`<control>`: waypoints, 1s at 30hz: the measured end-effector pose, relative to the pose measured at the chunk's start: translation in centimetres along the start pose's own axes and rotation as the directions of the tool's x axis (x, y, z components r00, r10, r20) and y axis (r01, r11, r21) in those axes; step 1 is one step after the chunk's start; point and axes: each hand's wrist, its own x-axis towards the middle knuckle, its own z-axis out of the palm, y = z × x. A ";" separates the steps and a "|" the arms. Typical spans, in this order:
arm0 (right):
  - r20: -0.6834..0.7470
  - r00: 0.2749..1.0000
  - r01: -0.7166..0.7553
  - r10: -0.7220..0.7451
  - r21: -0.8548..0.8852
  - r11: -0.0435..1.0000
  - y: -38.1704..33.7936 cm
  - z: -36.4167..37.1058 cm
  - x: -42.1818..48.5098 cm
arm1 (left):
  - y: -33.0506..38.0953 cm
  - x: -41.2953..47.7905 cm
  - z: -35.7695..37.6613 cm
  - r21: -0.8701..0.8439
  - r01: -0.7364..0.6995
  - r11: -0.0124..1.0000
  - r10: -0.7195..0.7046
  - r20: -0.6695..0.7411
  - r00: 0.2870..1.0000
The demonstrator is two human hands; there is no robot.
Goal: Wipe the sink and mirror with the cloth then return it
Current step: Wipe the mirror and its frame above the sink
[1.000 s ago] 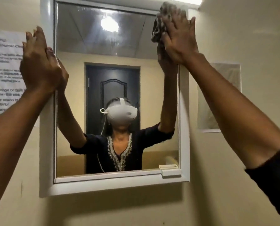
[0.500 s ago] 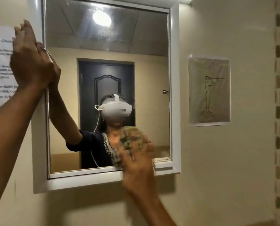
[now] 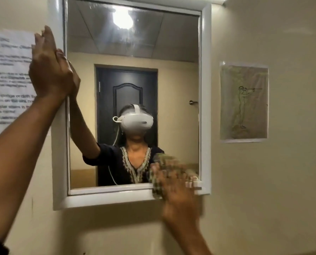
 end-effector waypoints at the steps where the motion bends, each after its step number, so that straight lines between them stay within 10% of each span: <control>1: -0.064 0.992 -0.119 0.113 -0.096 0.988 1.2 -0.8 0.3 | -0.1 0.1 0.0 0.016 -0.010 1.000 0.010 -0.010 1.000; 8: -0.316 0.815 -0.478 0.486 0.107 0.872 -4.4 0.5 9.6 | 0.5 -0.6 -0.7 0.032 -0.043 0.999 0.042 0.032 0.999; 11: -0.114 0.986 0.122 -0.120 0.011 0.993 -9.0 1.8 10.9 | 0.5 -0.4 -0.8 0.011 -0.053 0.999 0.052 0.048 0.997; 14: 0.049 0.772 0.633 -0.634 -0.150 0.759 -7.2 0.4 14.2 | 0.5 -0.4 -1.0 -0.017 -0.058 0.998 0.059 0.047 0.997; 17: -0.280 0.919 0.209 -0.276 -0.245 0.947 -0.8 -3.5 20.3 | 0.4 -0.7 -0.9 -0.057 -0.050 0.997 0.052 0.032 0.998; 19: -0.490 0.840 -0.285 0.233 -0.033 0.958 2.6 -6.8 24.0 | 0.4 -0.7 -0.8 -0.076 -0.054 0.996 0.055 0.022 0.998; 21: -0.515 0.752 -0.432 0.411 0.085 0.898 1.0 -7.3 25.6 | 0.5 -0.6 -0.8 -0.094 -0.044 0.995 0.046 0.015 0.999; 24: -0.318 0.929 0.185 -0.189 -0.041 0.982 -4.6 -3.9 24.0 | 0.4 -0.5 -1.0 -0.122 -0.039 0.992 0.040 0.008 0.999; 26: -0.052 0.789 0.586 -0.613 -0.238 0.774 -6.0 -2.9 23.0 | 0.6 -0.6 -1.2 -0.149 -0.045 0.988 0.048 0.016 0.999; 28: -0.099 0.756 0.585 -0.647 -0.341 0.736 -4.3 -5.3 26.9 | 0.8 -0.9 -1.4 -0.180 -0.039 0.983 0.043 0.017 0.999; 30: -0.388 0.870 0.241 -0.305 -0.205 0.949 -2.2 -8.0 32.2 | 0.8 -0.9 -1.4 -0.177 -0.040 0.983 0.043 0.013 0.999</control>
